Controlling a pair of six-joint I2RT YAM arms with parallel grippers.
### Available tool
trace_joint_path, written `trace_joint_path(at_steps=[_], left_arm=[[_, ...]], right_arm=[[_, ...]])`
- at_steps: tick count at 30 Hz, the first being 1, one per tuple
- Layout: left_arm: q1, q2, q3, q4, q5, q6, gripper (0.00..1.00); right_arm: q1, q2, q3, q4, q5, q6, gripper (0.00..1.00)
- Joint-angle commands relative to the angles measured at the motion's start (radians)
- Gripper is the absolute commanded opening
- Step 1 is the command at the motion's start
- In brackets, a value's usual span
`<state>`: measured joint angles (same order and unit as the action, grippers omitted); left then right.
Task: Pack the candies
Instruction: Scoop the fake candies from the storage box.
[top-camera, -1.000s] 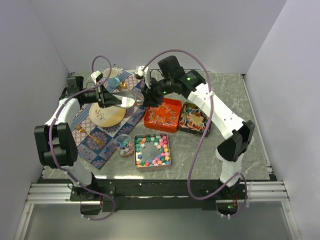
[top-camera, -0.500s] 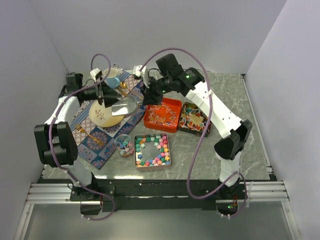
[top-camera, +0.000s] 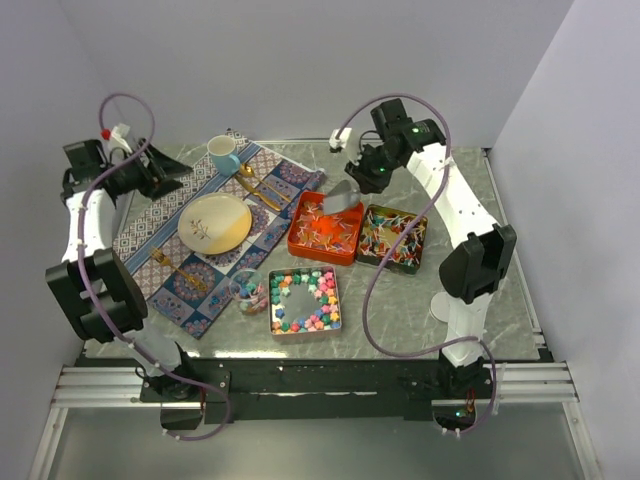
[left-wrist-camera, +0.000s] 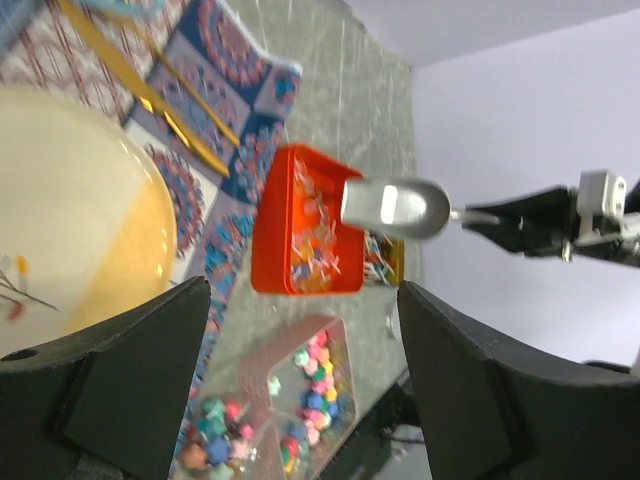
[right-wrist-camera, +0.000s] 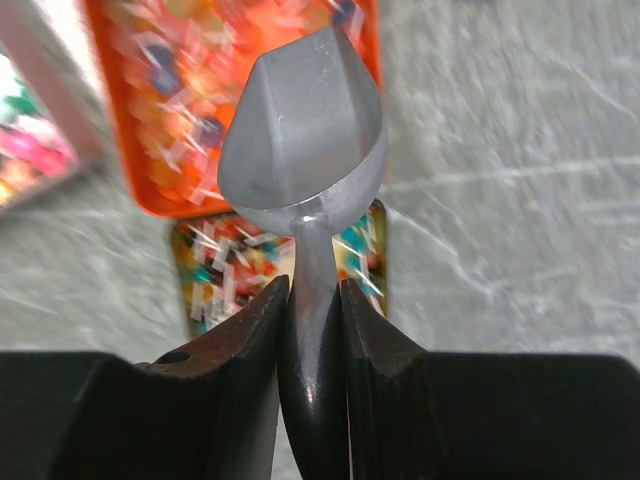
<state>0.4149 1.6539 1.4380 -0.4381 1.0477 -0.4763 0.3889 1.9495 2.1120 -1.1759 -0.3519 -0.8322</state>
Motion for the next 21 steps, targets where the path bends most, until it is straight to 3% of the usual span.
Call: trace_joint_path(at_steps=[1, 16, 21], left_arm=[[-0.027, -0.059, -0.06, -0.004, -0.011, 0.013, 0.81], [-0.091, -0.002, -0.028, -0.067, -0.055, 0.119, 0.81], [-0.094, -0.005, -0.039, -0.067, -0.06, 0.122, 0.81]], right_arm=[[-0.019, 0.043, 0.025, -0.045, 0.085, -0.14, 0.0], [-0.001, 0.163, -0.01, -0.248, 0.223, -0.499, 0.0], [0.036, 0.215, 0.029, -0.261, 0.283, -0.522, 0.0]])
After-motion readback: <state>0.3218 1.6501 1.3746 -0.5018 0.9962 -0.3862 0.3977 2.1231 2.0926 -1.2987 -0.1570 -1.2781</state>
